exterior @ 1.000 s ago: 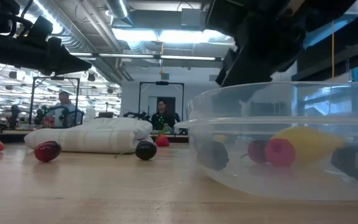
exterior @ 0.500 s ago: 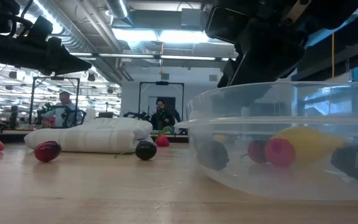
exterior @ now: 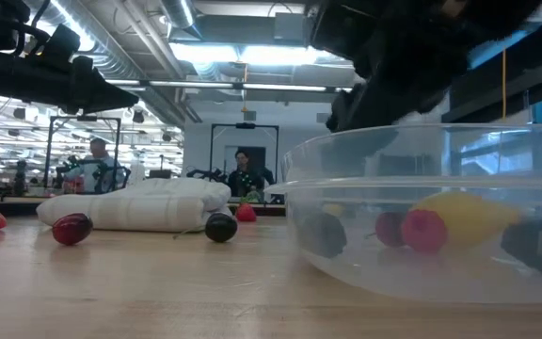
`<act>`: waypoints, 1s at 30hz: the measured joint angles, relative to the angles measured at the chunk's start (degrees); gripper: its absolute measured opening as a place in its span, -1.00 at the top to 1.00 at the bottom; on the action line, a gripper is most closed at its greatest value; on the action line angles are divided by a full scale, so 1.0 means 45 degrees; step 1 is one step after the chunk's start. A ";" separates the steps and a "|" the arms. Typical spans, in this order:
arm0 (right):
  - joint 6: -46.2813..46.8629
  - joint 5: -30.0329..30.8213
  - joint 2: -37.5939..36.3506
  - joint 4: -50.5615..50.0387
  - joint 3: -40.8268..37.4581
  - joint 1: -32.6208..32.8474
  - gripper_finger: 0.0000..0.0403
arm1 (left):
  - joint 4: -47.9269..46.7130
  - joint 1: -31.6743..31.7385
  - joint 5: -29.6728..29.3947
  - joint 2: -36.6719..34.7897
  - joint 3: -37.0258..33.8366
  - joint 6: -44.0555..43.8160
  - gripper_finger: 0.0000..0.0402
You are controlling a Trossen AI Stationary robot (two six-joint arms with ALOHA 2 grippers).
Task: Pick and placing Produce into tupperware
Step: Put the top strawberry into the transparent container
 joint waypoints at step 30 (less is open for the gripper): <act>-0.4006 0.1697 -0.1732 0.0506 0.0091 -0.6230 -0.55 | 0.0003 0.0000 0.0000 0.0004 0.0000 0.0000 0.37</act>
